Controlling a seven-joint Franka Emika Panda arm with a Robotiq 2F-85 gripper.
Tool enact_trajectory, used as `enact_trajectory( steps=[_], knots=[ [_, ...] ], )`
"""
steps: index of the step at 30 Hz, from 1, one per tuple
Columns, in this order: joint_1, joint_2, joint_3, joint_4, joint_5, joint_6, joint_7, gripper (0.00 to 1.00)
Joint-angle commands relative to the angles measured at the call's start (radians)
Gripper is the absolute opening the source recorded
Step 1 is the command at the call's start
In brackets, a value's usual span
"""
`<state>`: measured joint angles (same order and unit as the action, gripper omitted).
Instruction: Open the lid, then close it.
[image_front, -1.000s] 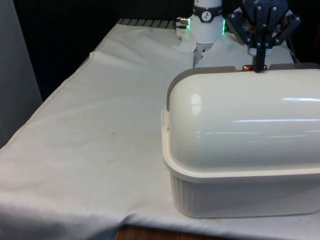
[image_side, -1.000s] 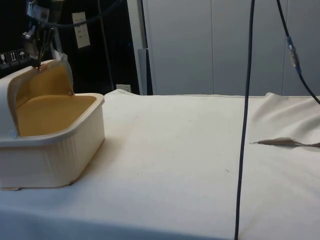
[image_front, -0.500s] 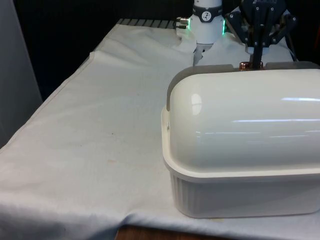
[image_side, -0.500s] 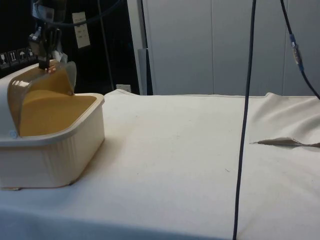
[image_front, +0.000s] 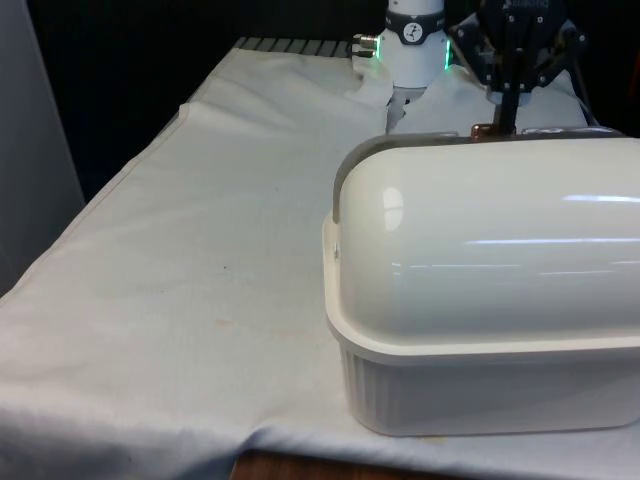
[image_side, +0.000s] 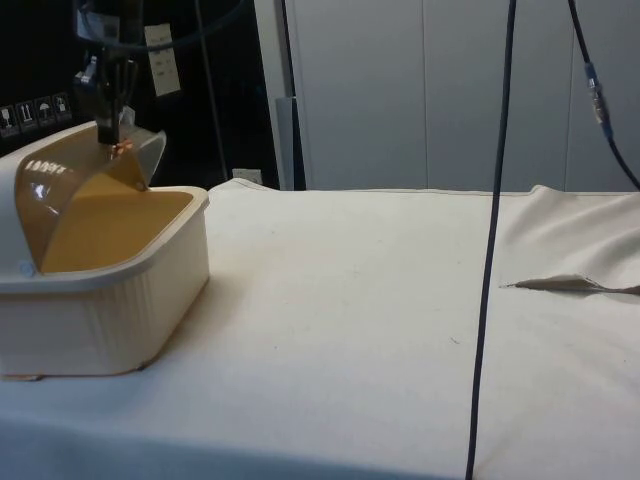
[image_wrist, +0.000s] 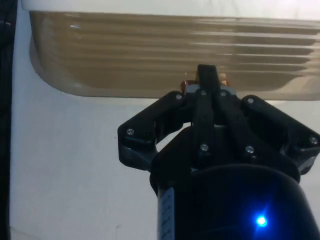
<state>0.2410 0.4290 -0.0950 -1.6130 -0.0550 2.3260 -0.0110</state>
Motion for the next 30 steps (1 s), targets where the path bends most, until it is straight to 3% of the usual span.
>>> enact_trajectory(
  steps=[1, 11, 12, 16, 30],
  knots=[
    [0.000, -0.006, 0.002, -0.007, 0.002, -0.013, -0.002, 0.00],
    [-0.002, 0.001, 0.006, 0.008, 0.007, -0.101, -0.006, 0.00],
    [0.000, -0.001, 0.002, 0.005, 0.000, -0.085, 0.000, 0.00],
    [-0.002, 0.006, 0.007, 0.012, 0.008, -0.128, -0.006, 0.00],
    [-0.002, 0.044, 0.011, 0.020, 0.013, -0.179, -0.004, 0.00]
  ],
)
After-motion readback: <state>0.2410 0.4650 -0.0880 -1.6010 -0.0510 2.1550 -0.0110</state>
